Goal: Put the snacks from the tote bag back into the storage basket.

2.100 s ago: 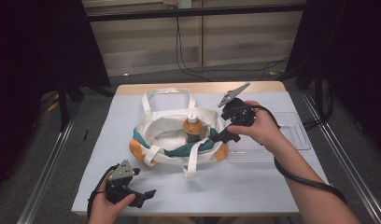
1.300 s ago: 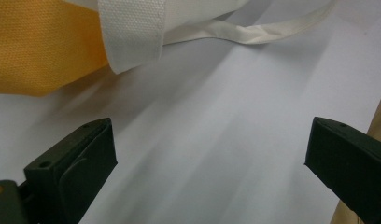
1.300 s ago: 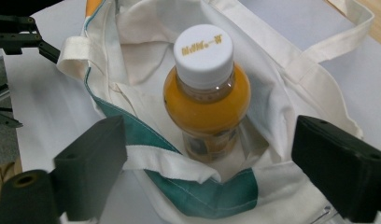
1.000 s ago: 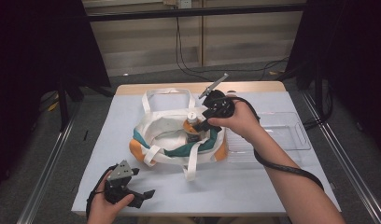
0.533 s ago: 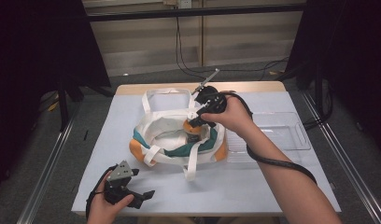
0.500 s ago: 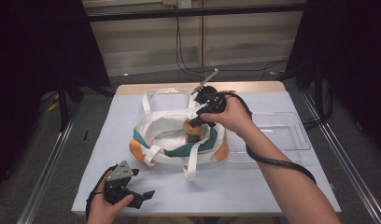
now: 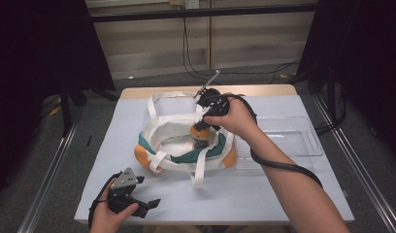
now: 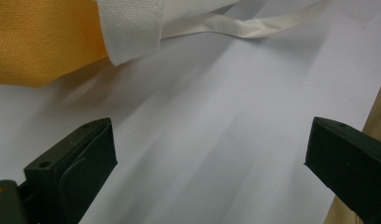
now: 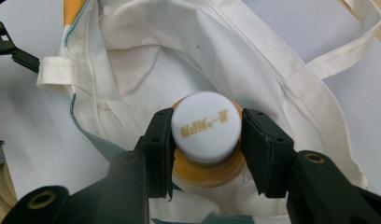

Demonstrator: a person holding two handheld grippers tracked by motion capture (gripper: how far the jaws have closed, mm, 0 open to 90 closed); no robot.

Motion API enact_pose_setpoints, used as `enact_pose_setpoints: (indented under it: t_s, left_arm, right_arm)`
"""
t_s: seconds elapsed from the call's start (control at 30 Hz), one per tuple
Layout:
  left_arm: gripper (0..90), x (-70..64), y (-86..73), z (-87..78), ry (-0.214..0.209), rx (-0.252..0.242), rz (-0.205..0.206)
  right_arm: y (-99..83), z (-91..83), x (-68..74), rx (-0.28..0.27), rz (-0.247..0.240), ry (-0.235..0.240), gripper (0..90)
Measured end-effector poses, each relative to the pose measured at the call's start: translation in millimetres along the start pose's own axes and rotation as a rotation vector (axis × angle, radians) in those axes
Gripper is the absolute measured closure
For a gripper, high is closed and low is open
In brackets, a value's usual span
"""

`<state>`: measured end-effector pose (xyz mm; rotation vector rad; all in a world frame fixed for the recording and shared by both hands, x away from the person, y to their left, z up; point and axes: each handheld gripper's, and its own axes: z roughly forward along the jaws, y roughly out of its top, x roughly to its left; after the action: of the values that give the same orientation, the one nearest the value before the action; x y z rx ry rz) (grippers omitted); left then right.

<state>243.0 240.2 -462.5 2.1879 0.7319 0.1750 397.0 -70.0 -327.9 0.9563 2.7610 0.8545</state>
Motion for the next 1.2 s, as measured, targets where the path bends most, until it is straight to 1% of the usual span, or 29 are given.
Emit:
enact_pose_setpoints:
  t_s: [0.07,0.1,0.17,0.3,0.37,0.47,0.5,0.53,0.57,0.7,0.73,0.8,0.87,0.9,0.93,1.07,1.1,1.17,1.2]
  left_arm:
    - [1.6,0.2,0.2,0.1,0.002,0.0,0.006]
    - [1.5,0.0,0.3,0.1,0.002,0.0,0.006]
    - [1.5,-0.8,0.4,0.4,-0.003,0.0,-0.003]
    - [1.6,-1.0,0.5,0.8,-0.002,0.003,0.003]
    - [1.5,-1.1,0.4,0.6,-0.001,0.004,0.002]
    - [1.6,-0.4,-0.1,0.2,0.002,0.002,0.007]
    - [1.6,-0.4,-0.4,0.3,-0.001,0.0,0.002]
    - [1.6,-0.5,-0.5,0.2,-0.003,-0.001,-0.001]
    - [1.6,-0.7,-0.6,0.1,-0.002,-0.001,-0.004]
    - [1.6,-0.8,-0.5,-0.1,-0.001,0.0,-0.002]
    - [1.6,-0.9,-0.5,-0.1,-0.002,-0.001,-0.002]
    - [1.6,-0.7,-0.6,0.0,-0.002,-0.001,-0.003]
    - [1.6,0.0,-0.7,0.1,-0.001,0.001,-0.002]
    - [1.6,0.0,-0.7,-0.1,0.0,0.001,-0.004]
    - [1.6,0.1,-0.6,-0.1,0.0,0.002,-0.004]
    - [1.6,0.2,-0.5,-0.3,0.001,0.001,-0.003]
    - [1.6,0.3,-0.6,-0.2,0.001,0.001,-0.004]
    - [1.6,0.5,-0.6,0.0,-0.001,0.003,-0.003]
    - [1.6,0.3,-0.7,0.0,-0.001,0.003,-0.002]
  right_arm:
    - [1.1,0.4,1.9,0.007,0.004,-0.008,57.1]
    - [1.6,0.1,1.5,0.018,-0.012,-0.011,57.3]
    - [3.4,0.3,2.5,0.029,-0.012,-0.017,57.4]
    - [8.2,0.2,4.5,0.066,-0.027,-0.03,58.4]
    - [9.6,0.9,5.0,0.068,-0.028,-0.032,57.9]
    - [11.3,0.8,5.1,0.079,-0.018,-0.033,58.8]
    - [11.7,0.6,4.8,0.082,-0.026,-0.033,59.9]
    - [12.4,-0.1,4.9,0.087,-0.02,-0.035,59.9]
    - [12.8,0.2,5.0,0.09,-0.026,-0.032,60.1]
    - [15.1,-0.4,5.9,0.116,-0.021,-0.038,60.4]
    - [15.7,-0.6,7.1,0.12,-0.011,-0.037,60.4]
    - [15.9,-0.5,7.0,0.123,-0.019,-0.038,60.5]
    - [17.9,-1.4,9.1,0.145,-0.002,-0.041,60.6]
    - [18.5,-2.0,8.2,0.153,-0.01,-0.041,60.6]
    - [19.5,-2.9,8.7,0.16,0.002,-0.039,60.6]
    - [23.1,-7.6,8.9,0.17,0.012,-0.032,60.6]
    - [23.7,-8.7,8.7,0.173,0.005,-0.031,60.6]
    - [24.1,-9.9,8.8,0.174,0.012,-0.033,60.6]
    - [25.8,-14.2,8.3,0.176,0.011,-0.036,60.6]
